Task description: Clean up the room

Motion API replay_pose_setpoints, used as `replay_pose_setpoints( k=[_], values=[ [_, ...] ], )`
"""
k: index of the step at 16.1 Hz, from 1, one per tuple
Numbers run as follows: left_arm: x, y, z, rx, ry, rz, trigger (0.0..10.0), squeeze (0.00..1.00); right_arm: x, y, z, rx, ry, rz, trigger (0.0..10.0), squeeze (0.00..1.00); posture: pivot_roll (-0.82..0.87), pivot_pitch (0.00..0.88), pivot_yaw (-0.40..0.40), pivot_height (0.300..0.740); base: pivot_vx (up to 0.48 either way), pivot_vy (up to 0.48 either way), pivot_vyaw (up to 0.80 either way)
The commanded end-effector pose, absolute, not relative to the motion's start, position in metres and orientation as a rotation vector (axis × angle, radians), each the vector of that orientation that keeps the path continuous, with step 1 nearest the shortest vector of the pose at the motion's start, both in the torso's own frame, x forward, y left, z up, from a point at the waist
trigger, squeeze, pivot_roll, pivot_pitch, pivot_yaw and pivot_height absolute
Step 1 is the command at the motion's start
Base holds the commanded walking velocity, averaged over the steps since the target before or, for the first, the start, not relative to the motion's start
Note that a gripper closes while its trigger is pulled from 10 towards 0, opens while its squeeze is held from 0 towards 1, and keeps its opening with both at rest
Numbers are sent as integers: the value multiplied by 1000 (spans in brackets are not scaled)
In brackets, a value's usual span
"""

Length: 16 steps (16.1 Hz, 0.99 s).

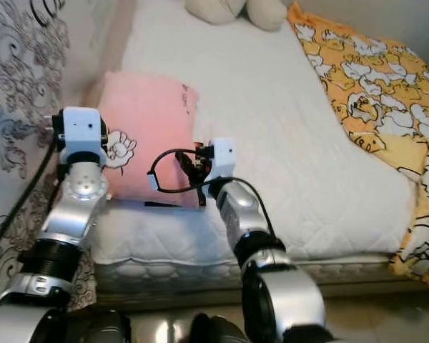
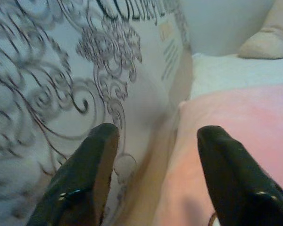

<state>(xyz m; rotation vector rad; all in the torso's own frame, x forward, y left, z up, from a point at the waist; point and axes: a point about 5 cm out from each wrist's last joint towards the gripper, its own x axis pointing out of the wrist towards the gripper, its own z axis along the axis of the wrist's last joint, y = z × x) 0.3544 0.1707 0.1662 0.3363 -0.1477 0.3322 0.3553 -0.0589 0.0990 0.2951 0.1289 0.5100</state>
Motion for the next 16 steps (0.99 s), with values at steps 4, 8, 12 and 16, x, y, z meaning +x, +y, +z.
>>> replay_pose_setpoints(
  k=[4,8,12,16],
  values=[
    [348,144,150,250,-99,56,10000,1000,333,-84,105,172,-104,363,10000,1000,195,0,-108,740,0,0,0],
    [340,149,135,111,-54,60,10000,0,313,-113,99,23,-127,231,10000,0,155,0,-79,740,0,0,0],
    [345,141,137,129,-71,38,10000,0,318,-124,97,3,-84,160,10000,0,145,0,-70,740,0,-436,0],
    [347,141,142,139,-94,12,10000,0,318,-122,95,-5,-67,169,10000,0,148,0,-73,740,65,-421,0]
  ],
)
